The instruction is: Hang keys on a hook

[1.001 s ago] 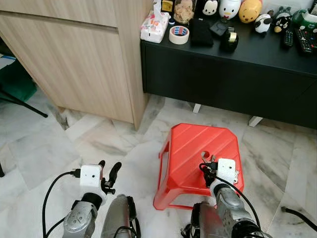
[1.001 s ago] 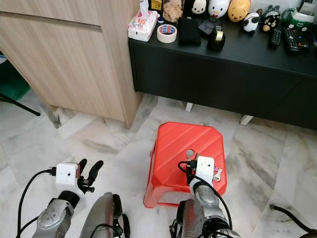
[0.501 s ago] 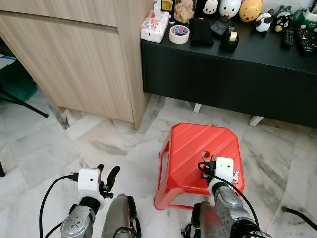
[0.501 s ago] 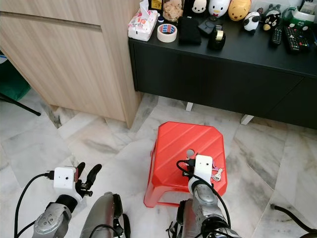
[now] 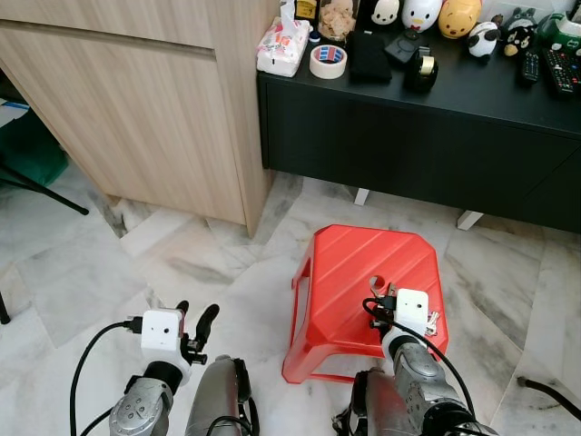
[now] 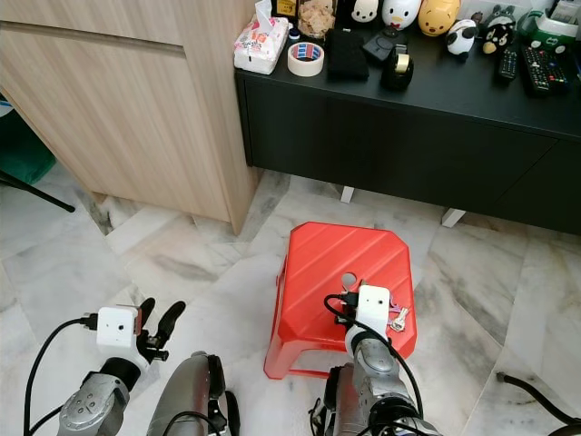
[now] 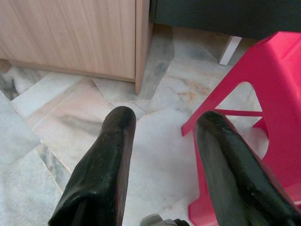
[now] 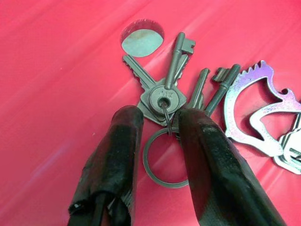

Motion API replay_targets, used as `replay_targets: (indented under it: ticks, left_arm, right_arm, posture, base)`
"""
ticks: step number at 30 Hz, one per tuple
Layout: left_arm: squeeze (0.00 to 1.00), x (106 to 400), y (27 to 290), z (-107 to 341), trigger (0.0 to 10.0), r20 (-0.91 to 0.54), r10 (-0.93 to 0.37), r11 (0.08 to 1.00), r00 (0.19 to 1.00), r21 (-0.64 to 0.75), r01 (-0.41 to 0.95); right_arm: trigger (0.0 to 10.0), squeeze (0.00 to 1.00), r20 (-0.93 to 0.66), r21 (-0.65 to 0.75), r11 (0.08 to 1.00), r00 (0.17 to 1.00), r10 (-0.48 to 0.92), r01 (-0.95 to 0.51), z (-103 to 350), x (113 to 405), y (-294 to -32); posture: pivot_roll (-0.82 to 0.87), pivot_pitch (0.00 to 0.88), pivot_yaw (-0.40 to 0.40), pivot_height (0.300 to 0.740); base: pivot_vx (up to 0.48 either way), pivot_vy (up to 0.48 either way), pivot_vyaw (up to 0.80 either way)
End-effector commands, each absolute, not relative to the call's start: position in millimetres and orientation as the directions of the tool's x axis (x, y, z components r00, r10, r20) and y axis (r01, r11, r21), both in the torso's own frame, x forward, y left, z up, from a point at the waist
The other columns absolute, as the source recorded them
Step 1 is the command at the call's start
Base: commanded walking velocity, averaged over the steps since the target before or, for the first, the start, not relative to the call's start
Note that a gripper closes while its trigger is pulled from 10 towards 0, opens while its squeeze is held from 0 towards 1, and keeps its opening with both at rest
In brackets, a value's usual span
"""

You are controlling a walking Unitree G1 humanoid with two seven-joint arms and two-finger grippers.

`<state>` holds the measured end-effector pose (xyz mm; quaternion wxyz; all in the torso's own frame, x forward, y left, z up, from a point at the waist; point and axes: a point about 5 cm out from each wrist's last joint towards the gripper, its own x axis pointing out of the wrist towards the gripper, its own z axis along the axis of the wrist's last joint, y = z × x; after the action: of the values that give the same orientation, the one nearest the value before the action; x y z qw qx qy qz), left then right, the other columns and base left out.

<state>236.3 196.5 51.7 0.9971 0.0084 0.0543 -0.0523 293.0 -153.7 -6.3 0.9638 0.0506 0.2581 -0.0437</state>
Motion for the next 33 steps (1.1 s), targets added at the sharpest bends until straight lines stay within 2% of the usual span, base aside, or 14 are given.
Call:
replay_targets:
  ticks: [1,4,6,8,9,11,17,18,26,27,29,33]
  left_arm:
    - [0.00,230.1,198.0,48.3,10.0,-0.134,-0.106,0.994,0.985,0.014,0.109]
    - [0.00,229.2,198.8,48.4,10.0,-0.136,-0.104,0.994,0.985,0.015,0.107]
    - [0.00,228.3,199.1,48.5,10.0,-0.138,-0.104,0.994,0.985,0.017,0.108]
    - [0.00,227.7,199.9,48.2,10.0,-0.141,-0.104,0.994,0.985,0.019,0.107]
    - [0.00,227.6,200.1,48.1,10.0,-0.141,-0.104,0.994,0.985,0.019,0.107]
    - [0.00,227.4,200.6,48.2,10.0,-0.142,-0.103,0.994,0.984,0.019,0.107]
    - [0.00,226.9,200.9,48.1,10.0,-0.144,-0.104,0.994,0.984,0.021,0.108]
    - [0.00,227.0,200.9,48.0,10.0,-0.145,-0.104,0.994,0.984,0.022,0.109]
    - [0.00,227.0,201.1,48.1,10.0,-0.146,-0.104,0.994,0.984,0.024,0.108]
    - [0.00,227.1,201.0,48.1,10.0,-0.146,-0.104,0.994,0.984,0.024,0.108]
    - [0.00,227.5,200.9,48.0,10.0,-0.146,-0.104,0.994,0.984,0.024,0.108]
    - [0.00,230.0,200.2,47.1,10.0,-0.149,-0.104,0.994,0.983,0.024,0.109]
  right_arm:
    - [10.0,0.00,-0.545,0.076,0.989,0.836,-0.068,0.130,-16.1,283.7,-156.3]
    - [10.0,0.00,-0.546,0.077,0.988,0.835,-0.070,0.133,-16.5,283.3,-157.0]
    - [9.3,0.00,-0.547,0.077,0.988,0.834,-0.070,0.134,-16.8,282.8,-157.2]
    - [4.8,0.00,-0.549,0.076,0.988,0.833,-0.070,0.133,-17.2,282.4,-157.3]
    - [4.8,0.00,-0.549,0.076,0.988,0.833,-0.069,0.132,-17.2,282.4,-157.3]
    - [3.3,0.00,-0.549,0.076,0.988,0.833,-0.070,0.134,-17.3,282.3,-157.2]
    - [2.9,0.00,-0.551,0.079,0.988,0.832,-0.068,0.132,-17.6,282.1,-156.1]
    - [2.4,0.00,-0.551,0.080,0.988,0.832,-0.067,0.133,-17.7,282.1,-155.9]
    - [1.3,0.00,-0.551,0.083,0.988,0.832,-0.065,0.132,-17.9,281.8,-155.3]
    - [0.4,0.00,-0.550,0.084,0.988,0.833,-0.065,0.132,-17.8,281.9,-155.2]
    - [0.0,0.00,-0.547,0.085,0.987,0.834,-0.065,0.133,-17.3,282.3,-155.3]
    - [0.0,0.00,-0.521,0.097,0.985,0.851,-0.070,0.141,-13.5,285.4,-155.1]
  posture:
    - [0.12,0.276,-0.039,0.630]
    - [0.12,0.278,-0.039,0.630]
    - [0.12,0.282,-0.037,0.630]
    - [0.12,0.283,-0.036,0.630]
    - [0.12,0.284,-0.036,0.630]
    - [0.12,0.285,-0.035,0.630]
    - [0.13,0.285,-0.033,0.630]
    - [0.13,0.285,-0.032,0.630]
    - [0.13,0.284,-0.031,0.630]
    - [0.13,0.284,-0.031,0.630]
    - [0.13,0.281,-0.031,0.630]
    - [0.13,0.272,-0.033,0.630]
  base:
    - [0.000,0.000,0.00]
    - [0.000,0.000,0.00]
    - [0.000,0.000,0.00]
    - [0.000,0.000,0.00]
    - [0.000,0.000,0.00]
    - [0.000,0.000,0.00]
    - [0.000,0.000,0.00]
    - [0.000,0.000,0.00]
    - [0.000,0.000,0.00]
    - [0.000,0.000,0.00]
    - [0.000,0.000,0.00]
    - [0.000,0.000,0.00]
